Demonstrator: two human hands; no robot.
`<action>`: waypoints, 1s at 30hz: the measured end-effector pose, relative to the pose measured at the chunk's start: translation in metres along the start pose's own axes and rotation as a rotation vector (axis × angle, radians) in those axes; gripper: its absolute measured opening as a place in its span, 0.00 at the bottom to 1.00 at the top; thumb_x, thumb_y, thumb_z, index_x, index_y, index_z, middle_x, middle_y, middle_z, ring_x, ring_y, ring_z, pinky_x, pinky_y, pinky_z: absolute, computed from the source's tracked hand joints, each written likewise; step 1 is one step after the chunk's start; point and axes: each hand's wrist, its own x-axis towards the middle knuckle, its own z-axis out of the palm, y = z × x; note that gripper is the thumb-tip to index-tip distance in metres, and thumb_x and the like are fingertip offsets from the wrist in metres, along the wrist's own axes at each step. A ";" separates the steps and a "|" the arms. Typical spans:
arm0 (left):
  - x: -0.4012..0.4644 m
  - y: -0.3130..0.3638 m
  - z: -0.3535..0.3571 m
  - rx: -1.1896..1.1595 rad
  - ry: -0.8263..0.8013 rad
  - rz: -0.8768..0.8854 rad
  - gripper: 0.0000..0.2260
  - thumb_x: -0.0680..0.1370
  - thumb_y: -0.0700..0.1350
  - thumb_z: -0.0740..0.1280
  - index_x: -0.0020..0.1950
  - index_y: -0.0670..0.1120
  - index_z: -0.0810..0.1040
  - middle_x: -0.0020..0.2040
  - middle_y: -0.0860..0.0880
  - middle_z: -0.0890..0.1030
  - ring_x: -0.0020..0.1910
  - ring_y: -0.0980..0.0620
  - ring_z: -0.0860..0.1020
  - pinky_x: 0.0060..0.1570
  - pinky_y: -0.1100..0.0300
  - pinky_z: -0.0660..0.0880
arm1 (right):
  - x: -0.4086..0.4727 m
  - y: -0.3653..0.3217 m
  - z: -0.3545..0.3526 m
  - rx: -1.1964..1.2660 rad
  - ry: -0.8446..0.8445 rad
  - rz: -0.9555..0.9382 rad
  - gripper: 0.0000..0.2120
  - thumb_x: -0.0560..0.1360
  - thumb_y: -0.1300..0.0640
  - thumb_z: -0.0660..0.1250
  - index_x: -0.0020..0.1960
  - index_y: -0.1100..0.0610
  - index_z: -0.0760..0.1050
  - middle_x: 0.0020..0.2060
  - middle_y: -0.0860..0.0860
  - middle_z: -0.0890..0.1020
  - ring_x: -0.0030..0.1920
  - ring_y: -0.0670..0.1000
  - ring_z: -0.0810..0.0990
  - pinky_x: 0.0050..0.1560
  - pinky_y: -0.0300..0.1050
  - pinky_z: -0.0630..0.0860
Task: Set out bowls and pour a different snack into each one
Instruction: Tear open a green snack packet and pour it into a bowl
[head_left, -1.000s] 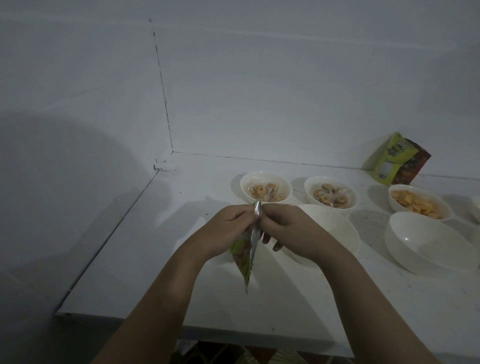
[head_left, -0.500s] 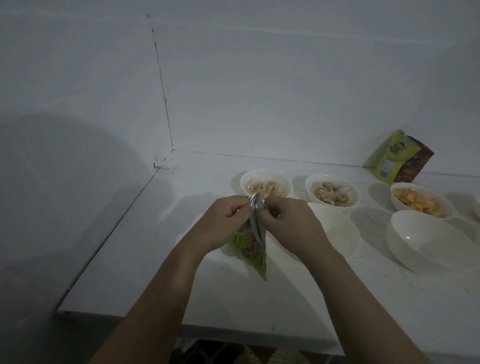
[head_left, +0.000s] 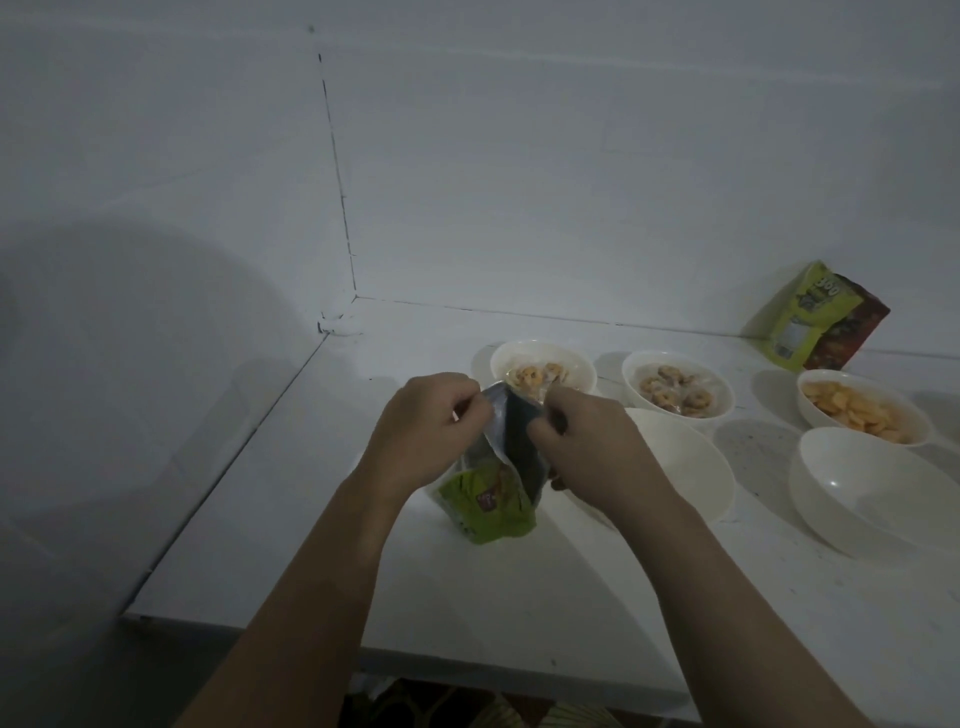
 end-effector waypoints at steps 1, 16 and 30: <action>0.000 0.003 0.001 0.001 0.010 -0.038 0.18 0.78 0.44 0.62 0.29 0.50 0.61 0.28 0.50 0.66 0.29 0.54 0.64 0.32 0.58 0.62 | 0.000 -0.001 0.003 0.014 -0.012 0.000 0.11 0.76 0.58 0.61 0.36 0.58 0.66 0.31 0.54 0.77 0.32 0.55 0.79 0.35 0.52 0.76; 0.003 0.017 0.014 -0.354 -0.211 -0.536 0.07 0.77 0.44 0.62 0.52 0.43 0.74 0.51 0.43 0.79 0.47 0.45 0.81 0.41 0.53 0.83 | 0.006 0.004 0.015 -0.015 0.194 -0.130 0.09 0.79 0.60 0.60 0.40 0.57 0.65 0.32 0.50 0.71 0.33 0.53 0.70 0.32 0.48 0.63; 0.004 0.011 0.016 -0.231 -0.310 -0.480 0.11 0.75 0.34 0.57 0.49 0.50 0.70 0.49 0.45 0.76 0.49 0.45 0.76 0.44 0.50 0.82 | -0.001 0.013 0.017 -0.038 0.104 0.030 0.11 0.82 0.57 0.54 0.41 0.57 0.63 0.31 0.49 0.71 0.32 0.50 0.71 0.29 0.44 0.59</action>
